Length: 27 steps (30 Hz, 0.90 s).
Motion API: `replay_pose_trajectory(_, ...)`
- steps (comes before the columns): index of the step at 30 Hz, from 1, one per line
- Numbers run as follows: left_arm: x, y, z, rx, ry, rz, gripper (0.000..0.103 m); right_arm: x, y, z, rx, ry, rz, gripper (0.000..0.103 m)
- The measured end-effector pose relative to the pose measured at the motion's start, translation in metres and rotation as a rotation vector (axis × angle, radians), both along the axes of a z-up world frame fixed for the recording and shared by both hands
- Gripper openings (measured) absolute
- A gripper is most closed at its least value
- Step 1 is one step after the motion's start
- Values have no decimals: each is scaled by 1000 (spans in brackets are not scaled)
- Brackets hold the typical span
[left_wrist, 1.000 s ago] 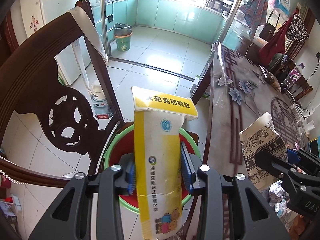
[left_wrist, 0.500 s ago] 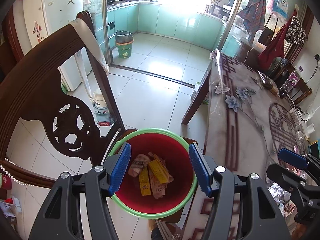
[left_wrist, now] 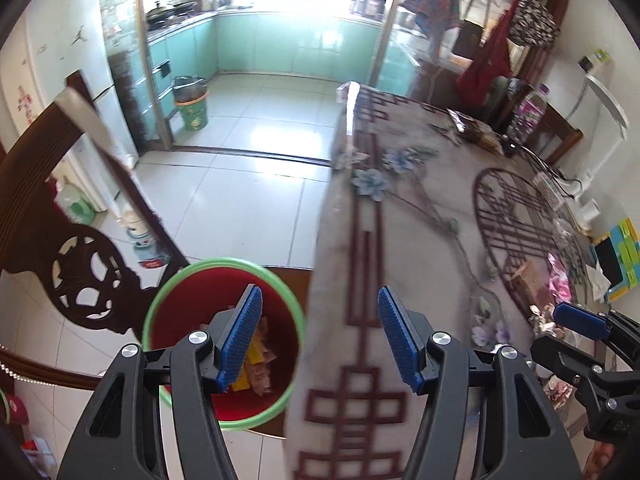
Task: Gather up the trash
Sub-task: 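Grasp the crumpled white paper with the left gripper while the right grasps crumpled brown paper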
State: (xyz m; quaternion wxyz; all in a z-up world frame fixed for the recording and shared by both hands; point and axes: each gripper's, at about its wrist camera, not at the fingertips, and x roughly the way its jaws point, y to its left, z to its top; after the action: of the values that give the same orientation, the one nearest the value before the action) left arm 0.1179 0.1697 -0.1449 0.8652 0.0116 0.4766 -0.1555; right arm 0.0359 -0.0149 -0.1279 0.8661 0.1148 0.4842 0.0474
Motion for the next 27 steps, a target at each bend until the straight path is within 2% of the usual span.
replay_pose_trajectory(3, -10, -30, -2, -14, 7, -58, 58, -17, -39, -7, -35, 26, -63, 63)
replay_pose_trajectory(7, -36, -81, -12, -14, 27, -204, 58, -40, -93, -21, -71, 78, -152, 63)
replay_pose_trajectory(11, -63, -129, -43, -59, 158, -314, 58, -61, -145, -37, -94, 127, -229, 63)
replay_pose_trajectory(15, -82, -166, -78, -10, 246, -345, 56, -70, -174, -48, -88, 155, -237, 63)
replay_pose_trajectory(18, -87, -182, -97, 26, 281, -350, 47, -73, -182, -54, -76, 166, -201, 63)
replay_pose_trajectory(20, -87, -185, -98, 8, 278, -327, 43, -72, -186, -59, -64, 172, -170, 61)
replay_pose_trajectory(23, -84, -186, -96, -2, 274, -283, 41, -66, -187, -70, -35, 195, -120, 49)
replay_pose_trajectory(27, -80, -185, -83, -1, 243, -215, 40, -60, -186, -78, -7, 206, -73, 49)
